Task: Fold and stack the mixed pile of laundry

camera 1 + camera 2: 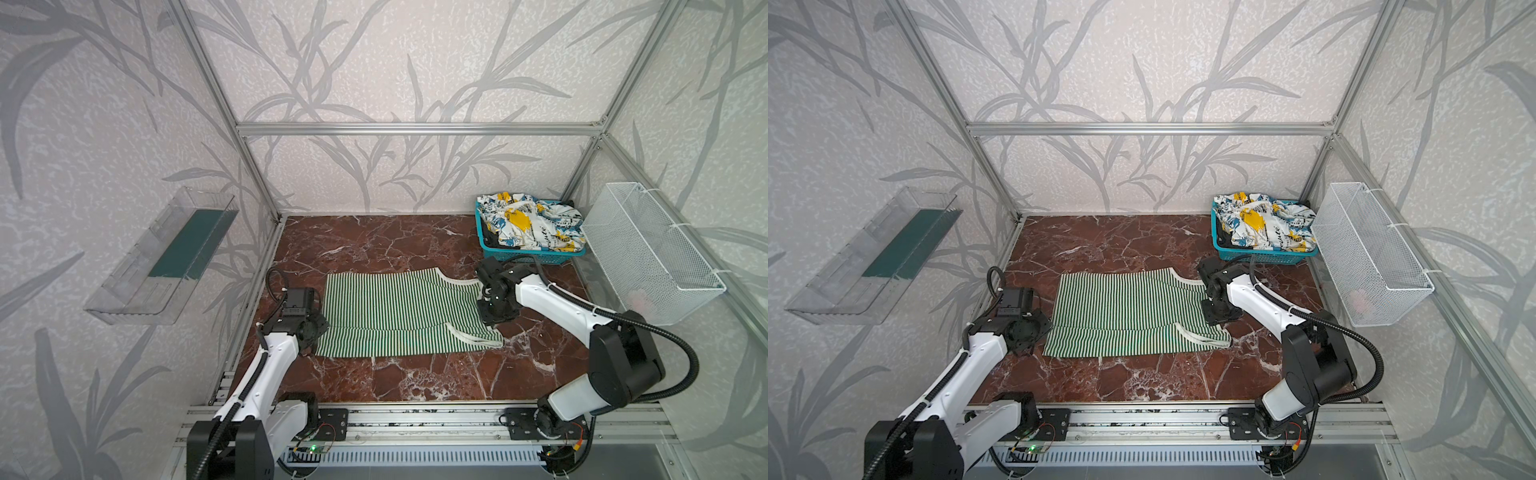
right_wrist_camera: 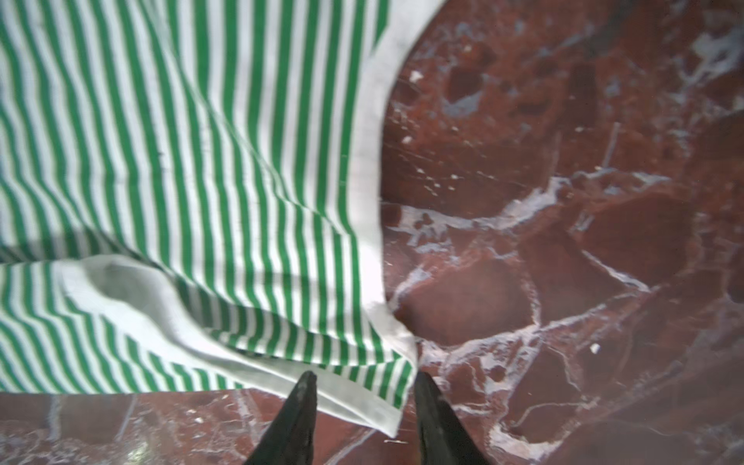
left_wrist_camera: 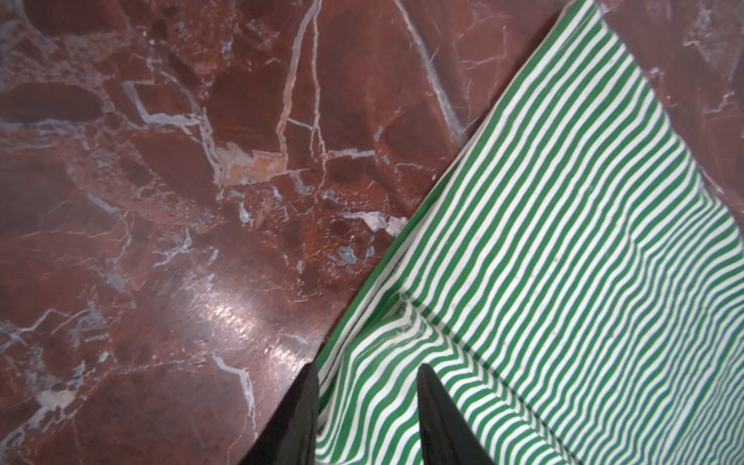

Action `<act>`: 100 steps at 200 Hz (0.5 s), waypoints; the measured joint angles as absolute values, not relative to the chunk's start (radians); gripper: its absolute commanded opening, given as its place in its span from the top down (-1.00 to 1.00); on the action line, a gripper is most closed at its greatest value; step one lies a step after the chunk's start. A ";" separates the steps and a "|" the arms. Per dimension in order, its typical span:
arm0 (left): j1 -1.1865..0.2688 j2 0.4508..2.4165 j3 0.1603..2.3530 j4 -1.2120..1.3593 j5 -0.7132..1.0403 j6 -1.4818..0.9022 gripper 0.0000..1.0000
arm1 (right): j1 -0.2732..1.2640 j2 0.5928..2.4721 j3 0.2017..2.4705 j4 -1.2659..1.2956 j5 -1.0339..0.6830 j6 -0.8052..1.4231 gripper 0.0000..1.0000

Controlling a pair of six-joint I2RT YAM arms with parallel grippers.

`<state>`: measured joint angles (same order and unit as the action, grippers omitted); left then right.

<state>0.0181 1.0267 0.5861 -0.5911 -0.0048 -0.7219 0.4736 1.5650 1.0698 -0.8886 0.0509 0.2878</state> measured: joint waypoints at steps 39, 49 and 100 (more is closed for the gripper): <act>0.014 1.165 0.588 -0.521 0.081 -0.699 0.41 | 0.564 1.655 1.084 -0.820 -0.031 0.301 0.23; 0.010 1.192 0.586 -0.510 0.098 -0.700 0.41 | 0.572 1.681 1.079 -0.799 -0.045 0.313 0.23; 0.002 1.209 0.521 -0.453 0.129 -0.738 0.39 | 0.565 1.726 1.009 -0.746 -0.062 0.368 0.24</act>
<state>0.0021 1.2091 0.5205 -0.4530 0.1291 -0.7380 0.5652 1.7264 1.0092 -0.7456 -0.0616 0.3683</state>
